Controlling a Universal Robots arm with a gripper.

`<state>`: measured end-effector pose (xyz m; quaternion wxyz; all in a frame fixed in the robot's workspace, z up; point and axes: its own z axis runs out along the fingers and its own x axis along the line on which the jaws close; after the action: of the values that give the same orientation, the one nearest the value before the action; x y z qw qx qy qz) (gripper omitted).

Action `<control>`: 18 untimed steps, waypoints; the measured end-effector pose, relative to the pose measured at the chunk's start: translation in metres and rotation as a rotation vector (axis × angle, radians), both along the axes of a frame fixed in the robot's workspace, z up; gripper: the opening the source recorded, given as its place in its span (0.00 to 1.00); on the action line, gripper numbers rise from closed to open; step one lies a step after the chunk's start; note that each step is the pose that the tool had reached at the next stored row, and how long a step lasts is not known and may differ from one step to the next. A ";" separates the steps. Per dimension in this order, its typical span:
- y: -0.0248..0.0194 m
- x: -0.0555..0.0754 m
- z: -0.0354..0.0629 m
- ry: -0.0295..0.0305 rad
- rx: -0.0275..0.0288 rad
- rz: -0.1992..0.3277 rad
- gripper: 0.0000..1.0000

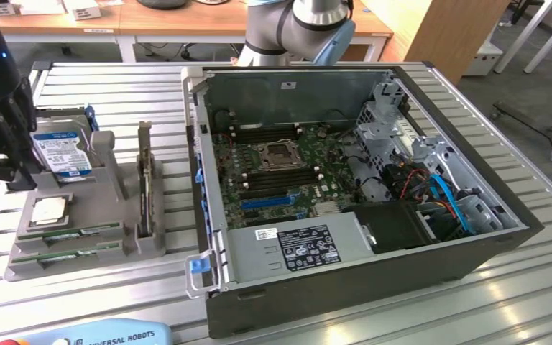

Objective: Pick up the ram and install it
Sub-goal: 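Pick up the ram and move it above insertion slot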

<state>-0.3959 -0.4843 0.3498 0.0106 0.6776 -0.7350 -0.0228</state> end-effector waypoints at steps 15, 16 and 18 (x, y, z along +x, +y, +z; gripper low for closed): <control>-0.0001 0.000 -0.0147 0.0000 0.0000 0.000 0.30; -0.0001 0.000 -0.0158 0.0000 0.0000 0.000 0.30; -0.0001 0.000 -0.0177 0.0000 0.0000 0.000 0.30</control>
<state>-0.3959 -0.4844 0.3321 0.0106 0.6776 -0.7350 -0.0228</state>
